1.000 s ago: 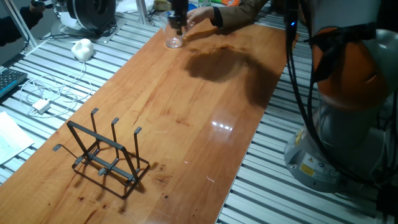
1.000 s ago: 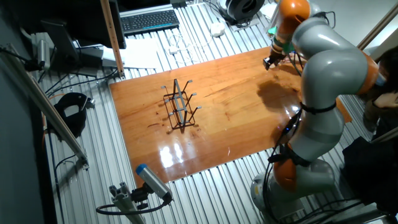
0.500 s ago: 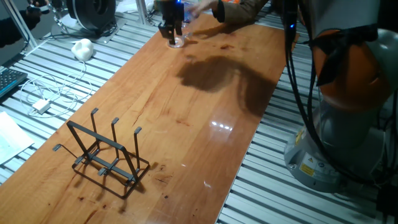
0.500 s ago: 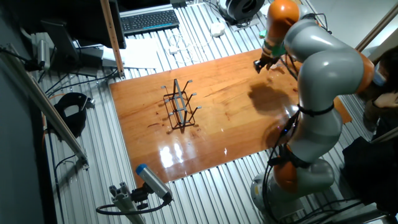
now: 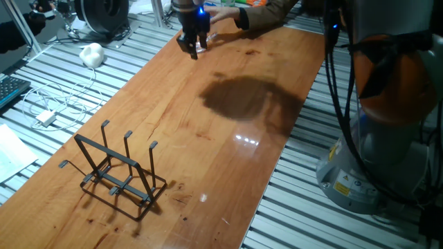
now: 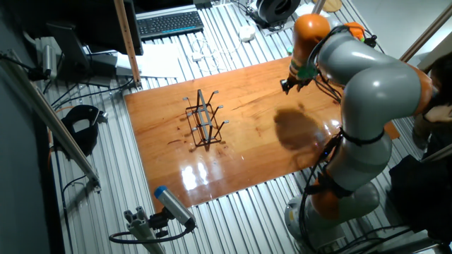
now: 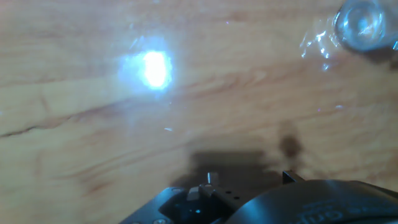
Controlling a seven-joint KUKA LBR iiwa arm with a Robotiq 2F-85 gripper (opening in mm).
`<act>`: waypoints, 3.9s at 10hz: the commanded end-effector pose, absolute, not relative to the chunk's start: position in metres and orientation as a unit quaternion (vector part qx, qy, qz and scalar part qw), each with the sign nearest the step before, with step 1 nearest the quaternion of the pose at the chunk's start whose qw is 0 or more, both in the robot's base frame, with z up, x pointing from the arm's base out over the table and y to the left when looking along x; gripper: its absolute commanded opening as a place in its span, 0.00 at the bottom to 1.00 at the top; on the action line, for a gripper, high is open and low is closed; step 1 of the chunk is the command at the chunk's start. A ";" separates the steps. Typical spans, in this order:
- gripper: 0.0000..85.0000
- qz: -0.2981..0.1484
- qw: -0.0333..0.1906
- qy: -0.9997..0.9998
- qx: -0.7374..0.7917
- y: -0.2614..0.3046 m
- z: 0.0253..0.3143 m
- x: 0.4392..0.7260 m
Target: Put the cup on the cup rack
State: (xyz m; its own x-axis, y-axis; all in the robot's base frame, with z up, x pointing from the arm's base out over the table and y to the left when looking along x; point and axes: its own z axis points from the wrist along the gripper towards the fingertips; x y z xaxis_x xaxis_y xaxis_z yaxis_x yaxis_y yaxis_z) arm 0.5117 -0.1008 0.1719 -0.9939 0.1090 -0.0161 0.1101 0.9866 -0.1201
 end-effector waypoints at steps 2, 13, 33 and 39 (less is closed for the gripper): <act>0.60 -0.057 0.004 0.997 0.045 -0.095 0.176 0.499; 0.60 0.002 -0.008 1.000 -0.015 -0.168 0.171 0.534; 0.60 -0.027 0.019 0.998 -0.049 -0.191 0.166 0.524; 0.60 -0.027 0.026 0.998 -0.057 -0.207 0.167 0.521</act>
State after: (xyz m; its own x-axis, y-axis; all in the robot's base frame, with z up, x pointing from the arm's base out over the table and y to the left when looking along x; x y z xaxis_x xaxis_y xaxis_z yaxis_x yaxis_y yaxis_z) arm 0.5210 -0.2070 0.1661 -0.9921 -0.1152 -0.0506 -0.1122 0.9920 -0.0575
